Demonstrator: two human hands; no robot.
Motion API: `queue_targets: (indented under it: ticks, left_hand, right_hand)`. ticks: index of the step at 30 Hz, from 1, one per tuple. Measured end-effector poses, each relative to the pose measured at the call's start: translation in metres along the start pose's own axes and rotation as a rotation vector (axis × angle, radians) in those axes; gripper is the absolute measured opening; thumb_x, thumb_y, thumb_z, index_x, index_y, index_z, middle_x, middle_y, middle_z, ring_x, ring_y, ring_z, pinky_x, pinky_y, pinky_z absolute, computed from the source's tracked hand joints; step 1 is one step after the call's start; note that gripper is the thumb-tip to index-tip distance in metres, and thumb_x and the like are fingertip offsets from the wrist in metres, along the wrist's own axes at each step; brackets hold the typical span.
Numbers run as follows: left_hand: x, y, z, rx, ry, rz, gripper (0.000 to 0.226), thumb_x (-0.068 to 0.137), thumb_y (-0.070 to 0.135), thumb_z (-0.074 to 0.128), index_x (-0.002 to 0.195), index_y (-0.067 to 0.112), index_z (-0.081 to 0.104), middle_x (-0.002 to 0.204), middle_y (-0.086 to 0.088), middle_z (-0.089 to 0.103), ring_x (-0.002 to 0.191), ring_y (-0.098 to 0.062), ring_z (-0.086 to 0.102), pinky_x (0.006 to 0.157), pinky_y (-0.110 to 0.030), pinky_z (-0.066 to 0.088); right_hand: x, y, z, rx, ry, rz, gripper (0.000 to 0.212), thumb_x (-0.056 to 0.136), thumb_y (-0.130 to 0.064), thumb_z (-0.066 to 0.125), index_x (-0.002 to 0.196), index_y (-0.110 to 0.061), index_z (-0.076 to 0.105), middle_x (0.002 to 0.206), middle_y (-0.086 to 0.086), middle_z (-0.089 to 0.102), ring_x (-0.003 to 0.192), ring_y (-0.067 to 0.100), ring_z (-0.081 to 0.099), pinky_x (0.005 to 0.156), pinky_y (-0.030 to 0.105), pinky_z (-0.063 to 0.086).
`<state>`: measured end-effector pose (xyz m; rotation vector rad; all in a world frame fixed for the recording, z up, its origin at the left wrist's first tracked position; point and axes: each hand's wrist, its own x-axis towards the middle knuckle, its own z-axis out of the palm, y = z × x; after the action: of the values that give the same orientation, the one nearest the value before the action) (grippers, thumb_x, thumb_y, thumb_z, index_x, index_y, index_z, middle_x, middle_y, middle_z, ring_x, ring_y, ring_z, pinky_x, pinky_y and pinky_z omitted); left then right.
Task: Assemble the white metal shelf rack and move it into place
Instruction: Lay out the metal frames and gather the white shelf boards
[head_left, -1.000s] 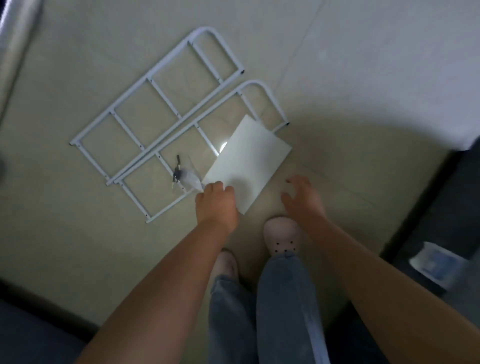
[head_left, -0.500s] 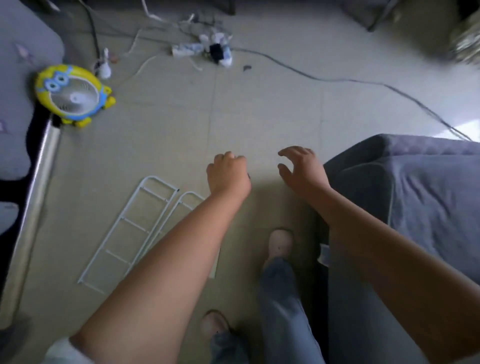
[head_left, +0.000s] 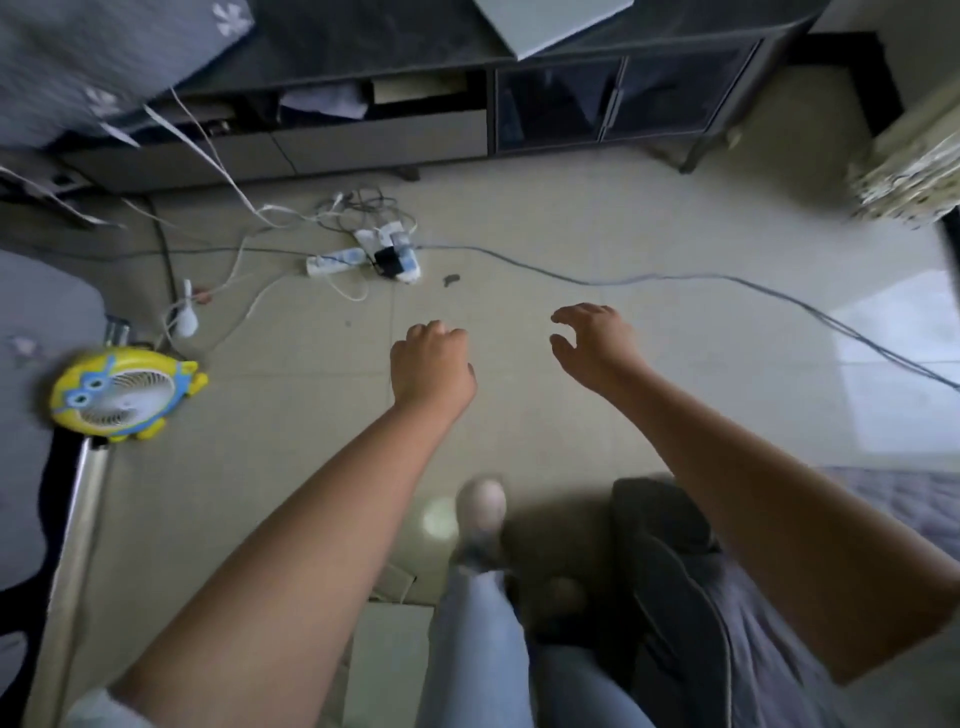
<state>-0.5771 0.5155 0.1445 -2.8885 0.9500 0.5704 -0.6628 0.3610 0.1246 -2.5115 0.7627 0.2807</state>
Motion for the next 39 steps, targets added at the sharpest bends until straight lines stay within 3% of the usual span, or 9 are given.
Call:
queue_targets:
  ticks: [5, 13, 20, 24, 26, 28, 32, 35, 39]
  left_hand:
    - [0.121, -0.008, -0.040, 0.014, -0.034, 0.011, 0.034, 0.089, 0.013, 0.045, 0.121, 0.013, 0.056, 0.124, -0.009, 0.053, 0.115, -0.027, 0.046, 0.088, -0.034, 0.040]
    - [0.331, -0.001, -0.113, -0.028, -0.083, 0.039, 0.032, 0.090, 0.015, 0.045, 0.120, 0.010, 0.057, 0.124, -0.013, 0.053, 0.116, -0.031, 0.047, 0.089, -0.037, 0.042]
    - [0.481, 0.037, -0.144, -0.129, -0.145, -0.067, 0.034, 0.092, 0.017, 0.043, 0.123, 0.011, 0.053, 0.128, -0.011, 0.050, 0.117, -0.029, 0.047, 0.090, -0.036, 0.041]
    - [0.562, 0.056, -0.164, -0.207, -0.132, -0.129, 0.033, 0.091, 0.016, 0.045, 0.123, 0.011, 0.053, 0.126, -0.011, 0.053, 0.114, -0.029, 0.050, 0.091, -0.039, 0.046]
    - [0.595, 0.058, -0.167, -0.217, -0.128, -0.135, 0.033, 0.090, 0.012, 0.045, 0.122, 0.012, 0.054, 0.125, -0.011, 0.054, 0.113, -0.030, 0.052, 0.088, -0.038, 0.047]
    - [0.624, 0.055, -0.164, -0.209, -0.154, -0.148, 0.038, 0.088, 0.005, 0.045, 0.125, 0.013, 0.053, 0.125, -0.012, 0.055, 0.112, -0.030, 0.053, 0.086, -0.037, 0.046]
    - [0.683, 0.043, -0.151, -0.184, -0.228, -0.171, 0.045, 0.088, 0.001, 0.044, 0.131, 0.012, 0.045, 0.130, -0.014, 0.052, 0.118, -0.031, 0.049, 0.091, -0.038, 0.042]
    - [0.733, 0.038, -0.142, -0.215, -0.259, -0.180, 0.052, 0.089, 0.000, 0.042, 0.139, 0.011, 0.035, 0.138, -0.015, 0.044, 0.125, -0.032, 0.044, 0.099, -0.039, 0.037]
    - [0.788, 0.038, -0.132, -0.291, -0.202, -0.186, 0.047, 0.093, 0.004, 0.038, 0.140, 0.008, 0.032, 0.139, -0.017, 0.042, 0.123, -0.032, 0.044, 0.097, -0.037, 0.037]
  right_hand:
    - [0.123, -0.001, -0.039, -0.011, -0.019, 0.058, 0.038, 0.093, -0.024, 0.046, 0.129, -0.015, 0.051, 0.134, 0.005, 0.051, 0.125, 0.025, 0.041, 0.098, 0.031, 0.035]
    - [0.302, 0.012, -0.099, 0.166, -0.013, 0.259, 0.035, 0.091, -0.021, 0.050, 0.123, -0.010, 0.056, 0.126, 0.009, 0.057, 0.114, 0.029, 0.052, 0.095, 0.033, 0.044]
    - [0.446, 0.052, -0.155, 0.338, -0.048, 0.392, 0.030, 0.091, -0.020, 0.051, 0.117, -0.008, 0.060, 0.120, 0.009, 0.062, 0.109, 0.026, 0.056, 0.083, 0.023, 0.040]
    - [0.534, 0.055, -0.173, 0.494, -0.141, 0.489, 0.026, 0.091, -0.025, 0.052, 0.094, -0.002, 0.064, 0.105, 0.017, 0.064, 0.101, 0.032, 0.058, 0.073, 0.025, 0.038]
    - [0.571, 0.049, -0.164, 0.652, -0.205, 0.558, 0.028, 0.091, -0.029, 0.052, 0.070, -0.010, 0.057, 0.098, 0.019, 0.063, 0.093, 0.031, 0.058, 0.078, 0.032, 0.044]
    - [0.605, 0.047, -0.148, 0.799, -0.231, 0.653, 0.032, 0.089, -0.035, 0.055, 0.063, -0.018, 0.048, 0.092, 0.013, 0.057, 0.085, 0.024, 0.052, 0.078, 0.034, 0.043]
    - [0.662, 0.052, -0.130, 1.081, -0.222, 0.922, 0.032, 0.084, -0.039, 0.063, 0.088, -0.007, 0.057, 0.095, 0.013, 0.053, 0.090, 0.022, 0.052, 0.083, 0.034, 0.044]
    - [0.696, 0.058, -0.114, 1.318, -0.227, 1.076, 0.039, 0.081, -0.038, 0.067, 0.100, -0.009, 0.049, 0.121, 0.018, 0.055, 0.112, 0.030, 0.055, 0.092, 0.039, 0.045]
    - [0.719, 0.059, -0.088, 1.541, -0.180, 1.256, 0.031, 0.082, -0.030, 0.068, 0.092, -0.006, 0.052, 0.120, 0.015, 0.057, 0.114, 0.027, 0.054, 0.088, 0.039, 0.042]
